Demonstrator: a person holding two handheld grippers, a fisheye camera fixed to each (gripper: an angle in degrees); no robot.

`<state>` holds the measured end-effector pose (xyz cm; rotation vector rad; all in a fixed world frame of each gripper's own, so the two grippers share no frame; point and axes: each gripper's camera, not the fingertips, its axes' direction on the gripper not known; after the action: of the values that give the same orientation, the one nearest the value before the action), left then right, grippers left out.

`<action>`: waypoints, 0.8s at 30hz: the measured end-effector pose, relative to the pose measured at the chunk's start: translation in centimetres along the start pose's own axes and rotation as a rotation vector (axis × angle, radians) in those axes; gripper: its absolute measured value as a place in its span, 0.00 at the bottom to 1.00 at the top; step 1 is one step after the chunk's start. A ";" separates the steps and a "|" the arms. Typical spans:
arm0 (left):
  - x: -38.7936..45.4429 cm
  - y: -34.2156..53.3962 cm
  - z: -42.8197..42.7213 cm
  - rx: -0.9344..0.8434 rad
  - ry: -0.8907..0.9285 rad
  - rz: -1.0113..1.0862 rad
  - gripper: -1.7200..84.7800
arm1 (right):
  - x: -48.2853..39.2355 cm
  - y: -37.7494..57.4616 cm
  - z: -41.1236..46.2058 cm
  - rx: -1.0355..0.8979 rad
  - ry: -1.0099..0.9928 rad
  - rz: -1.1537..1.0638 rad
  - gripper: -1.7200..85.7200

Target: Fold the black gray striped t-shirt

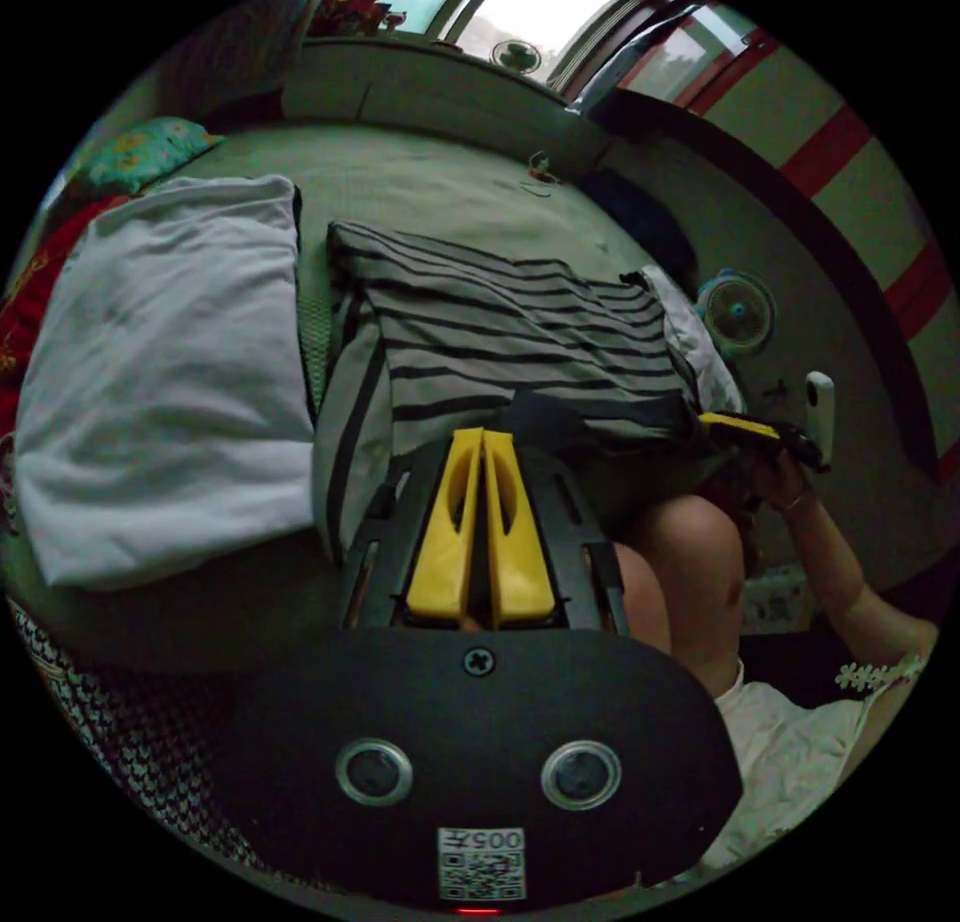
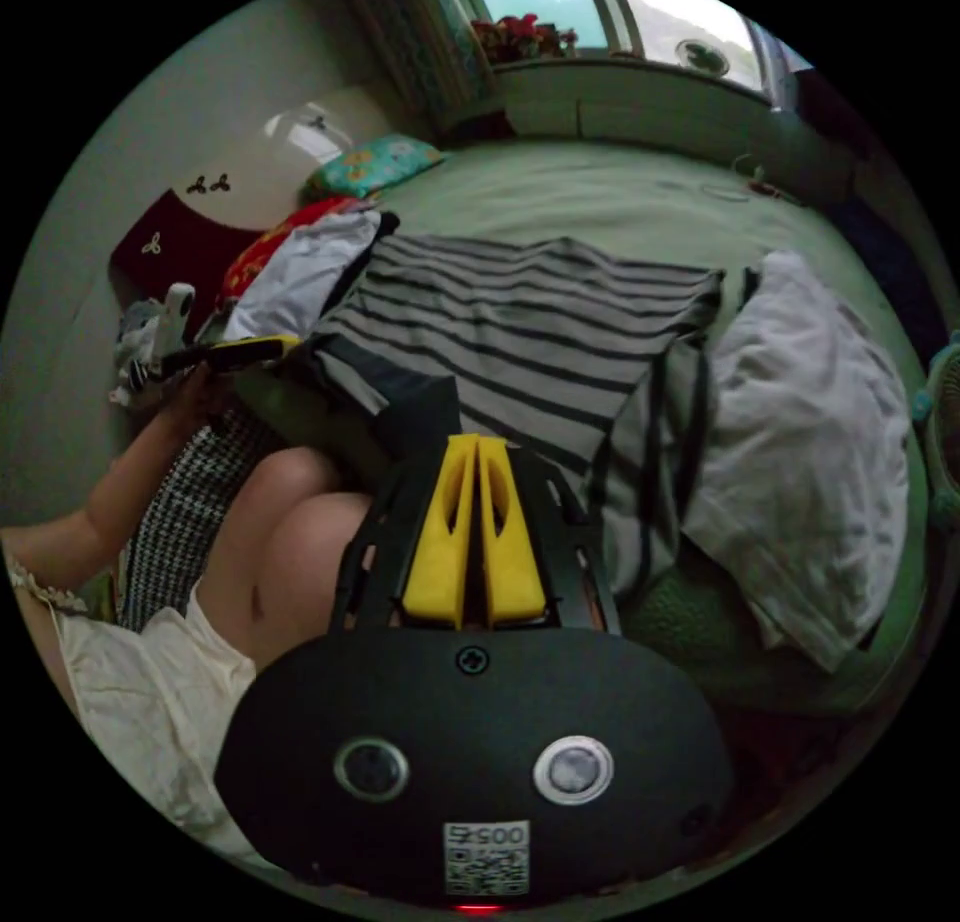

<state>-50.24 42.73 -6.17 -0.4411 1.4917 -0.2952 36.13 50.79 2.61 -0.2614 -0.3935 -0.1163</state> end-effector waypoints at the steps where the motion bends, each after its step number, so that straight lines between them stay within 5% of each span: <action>1: -0.2 -0.4 0.8 -0.039 -0.019 -0.006 0.02 | -0.1 -0.1 0.5 -0.013 0.008 -0.005 0.01; 8: -1.1 -5.8 -0.8 -0.003 -0.123 0.056 0.04 | -0.6 -1.7 -0.5 -0.100 0.077 -0.179 0.03; 16: -6.9 -18.7 3.3 -0.056 -0.143 -0.092 0.16 | 10.0 -13.2 0.3 -0.013 0.284 0.174 0.09; 21: -8.9 -22.1 7.5 -0.101 -0.145 -0.161 0.08 | 12.9 -16.0 6.7 -0.153 0.403 0.257 0.03; 24: -9.3 -23.5 8.6 -0.122 -0.159 -0.124 0.04 | 12.1 -16.3 6.2 -0.068 0.375 0.207 0.01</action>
<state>-40.43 26.99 12.96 -0.6423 1.3339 -0.2615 42.35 36.07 16.62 -0.3387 0.0109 0.0253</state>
